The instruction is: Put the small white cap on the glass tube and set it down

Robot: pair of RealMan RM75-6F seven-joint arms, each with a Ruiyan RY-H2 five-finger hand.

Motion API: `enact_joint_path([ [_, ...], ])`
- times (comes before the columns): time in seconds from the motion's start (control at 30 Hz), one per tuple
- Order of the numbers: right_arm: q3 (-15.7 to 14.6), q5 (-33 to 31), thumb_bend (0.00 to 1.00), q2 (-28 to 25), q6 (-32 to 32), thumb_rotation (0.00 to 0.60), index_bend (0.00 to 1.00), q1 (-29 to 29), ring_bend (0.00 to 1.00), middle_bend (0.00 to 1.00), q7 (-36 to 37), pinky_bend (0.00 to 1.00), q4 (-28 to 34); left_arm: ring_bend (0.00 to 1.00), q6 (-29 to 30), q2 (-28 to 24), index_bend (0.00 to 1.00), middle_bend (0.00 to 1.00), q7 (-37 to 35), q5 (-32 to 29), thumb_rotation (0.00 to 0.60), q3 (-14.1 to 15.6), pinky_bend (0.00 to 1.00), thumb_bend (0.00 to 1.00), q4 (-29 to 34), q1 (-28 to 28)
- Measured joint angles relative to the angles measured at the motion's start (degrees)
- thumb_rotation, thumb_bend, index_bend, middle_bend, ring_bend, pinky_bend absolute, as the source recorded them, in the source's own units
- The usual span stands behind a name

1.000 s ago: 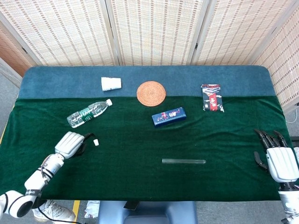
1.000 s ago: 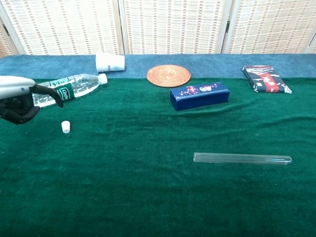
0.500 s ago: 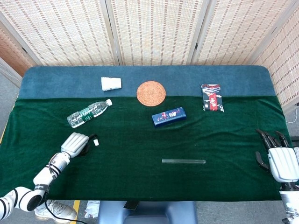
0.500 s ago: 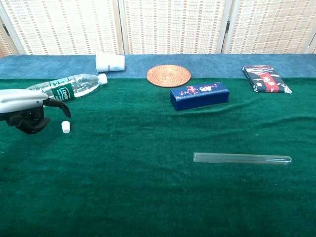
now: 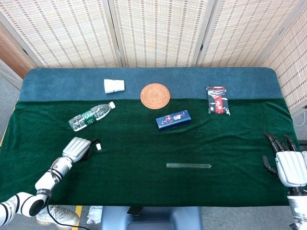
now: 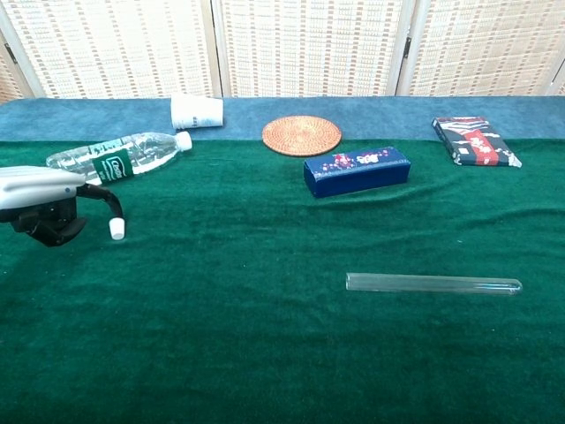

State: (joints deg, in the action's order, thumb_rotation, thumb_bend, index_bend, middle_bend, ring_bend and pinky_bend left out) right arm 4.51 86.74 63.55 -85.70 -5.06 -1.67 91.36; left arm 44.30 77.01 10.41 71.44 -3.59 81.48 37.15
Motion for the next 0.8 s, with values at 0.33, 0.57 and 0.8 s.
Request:
enact_joint_path([
  [0.33,-0.04,-0.05,0.53,-0.03,-0.17,0.6,0.11,0.12,0.33,0.25,0.04,0.12,0.05,0.99,2.99,-1.49,0.3,1.0,2.86,0.59,0.6,1.43,0.88,0.76,4.34,-0.89],
  [0.57,-0.13,0.06,0.53,-0.01,-0.39,0.6,0.11,0.27,0.33,0.26,0.2,0.12,0.02,0.99,5.23,-3.18,0.31,1.0,4.98,1.27,0.6,2.61,0.88,0.75,8.08,-1.82],
  [0.8,-0.21,0.28,0.53,-0.05,-0.73,0.6,0.11,0.45,0.33,0.26,0.51,0.12,-0.08,0.99,6.67,-4.03,0.31,1.0,6.78,2.02,0.6,3.65,0.88,0.74,10.38,-2.48],
])
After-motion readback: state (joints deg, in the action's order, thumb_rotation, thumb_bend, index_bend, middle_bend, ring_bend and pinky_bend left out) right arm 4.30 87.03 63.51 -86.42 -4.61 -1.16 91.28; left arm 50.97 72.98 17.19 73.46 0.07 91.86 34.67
